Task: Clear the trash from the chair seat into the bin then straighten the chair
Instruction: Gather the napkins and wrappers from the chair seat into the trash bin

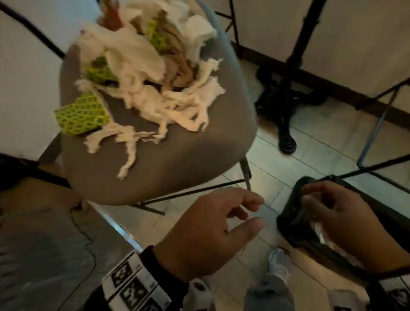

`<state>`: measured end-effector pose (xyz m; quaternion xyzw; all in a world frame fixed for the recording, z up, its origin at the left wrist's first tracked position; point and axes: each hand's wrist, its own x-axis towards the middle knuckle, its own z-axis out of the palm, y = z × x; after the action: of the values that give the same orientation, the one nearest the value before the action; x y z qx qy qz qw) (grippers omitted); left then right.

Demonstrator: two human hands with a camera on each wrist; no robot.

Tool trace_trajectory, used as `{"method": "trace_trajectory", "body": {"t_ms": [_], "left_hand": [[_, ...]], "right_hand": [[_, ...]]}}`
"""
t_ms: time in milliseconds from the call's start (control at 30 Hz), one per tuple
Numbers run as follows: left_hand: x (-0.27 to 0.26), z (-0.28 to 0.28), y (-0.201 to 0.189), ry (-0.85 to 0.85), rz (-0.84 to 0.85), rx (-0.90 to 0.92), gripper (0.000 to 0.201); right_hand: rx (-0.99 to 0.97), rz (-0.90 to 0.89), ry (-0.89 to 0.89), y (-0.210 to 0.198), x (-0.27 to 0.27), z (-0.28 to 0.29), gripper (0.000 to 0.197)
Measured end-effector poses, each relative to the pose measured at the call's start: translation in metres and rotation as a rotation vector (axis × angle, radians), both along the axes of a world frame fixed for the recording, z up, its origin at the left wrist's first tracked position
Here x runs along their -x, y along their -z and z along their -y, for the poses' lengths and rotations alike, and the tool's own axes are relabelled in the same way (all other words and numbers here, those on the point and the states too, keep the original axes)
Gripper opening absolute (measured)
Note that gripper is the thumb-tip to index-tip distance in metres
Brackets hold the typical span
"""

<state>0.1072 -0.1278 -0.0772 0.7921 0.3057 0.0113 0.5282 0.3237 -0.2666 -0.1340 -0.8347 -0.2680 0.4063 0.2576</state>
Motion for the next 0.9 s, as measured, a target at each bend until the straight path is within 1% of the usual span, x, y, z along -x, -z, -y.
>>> {"method": "trace_trajectory", "body": {"t_ms": [33,100,200,233,300,367,400,467,533,567,633,733,833,900], "left_hand": [[0.013,-0.006,-0.011,-0.043,0.019,-0.033,0.026],[0.054,-0.025,-0.034,-0.195,0.077,-0.126,0.023],[0.096,-0.052,-0.043,-0.398,0.13,-0.296,0.026],[0.106,-0.062,-0.043,-0.458,0.137,-0.353,0.03],[0.12,-0.082,-0.04,-0.548,0.114,-0.49,0.041],[0.125,-0.101,-0.039,-0.62,0.055,-0.55,0.057],[0.124,-0.11,-0.039,-0.647,0.017,-0.538,0.068],[0.118,-0.127,-0.038,-0.669,-0.083,-0.511,0.088],[0.11,-0.139,-0.036,-0.642,-0.202,-0.558,0.102],[0.106,-0.143,-0.035,-0.618,-0.248,-0.594,0.106],[0.1,-0.147,-0.032,-0.579,-0.304,-0.646,0.106],[0.095,-0.142,-0.028,-0.531,-0.328,-0.699,0.1],[0.093,-0.138,-0.02,-0.485,-0.32,-0.65,0.079],[0.091,-0.138,-0.016,-0.462,-0.342,-0.633,0.061]], "right_hand": [[-0.046,0.018,-0.022,-0.023,0.008,-0.015,0.013],[-0.124,0.059,-0.13,-0.06,0.035,-0.054,0.013],[-0.212,0.105,-0.223,-0.102,0.069,-0.104,0.011],[-0.236,0.144,-0.255,-0.107,0.077,-0.12,0.014],[-0.284,0.235,-0.279,-0.111,0.091,-0.147,0.029],[-0.327,0.319,-0.304,-0.113,0.1,-0.168,0.042],[-0.316,0.364,-0.336,-0.113,0.103,-0.177,0.049],[-0.233,0.436,-0.409,-0.113,0.111,-0.192,0.064],[-0.147,0.476,-0.453,-0.11,0.119,-0.204,0.075],[-0.111,0.503,-0.467,-0.108,0.123,-0.208,0.078],[-0.047,0.564,-0.495,-0.103,0.129,-0.214,0.077],[0.003,0.645,-0.527,-0.096,0.133,-0.218,0.07],[-0.015,0.701,-0.562,-0.087,0.133,-0.222,0.058],[-0.099,0.692,-0.583,-0.082,0.132,-0.223,0.047]]}}
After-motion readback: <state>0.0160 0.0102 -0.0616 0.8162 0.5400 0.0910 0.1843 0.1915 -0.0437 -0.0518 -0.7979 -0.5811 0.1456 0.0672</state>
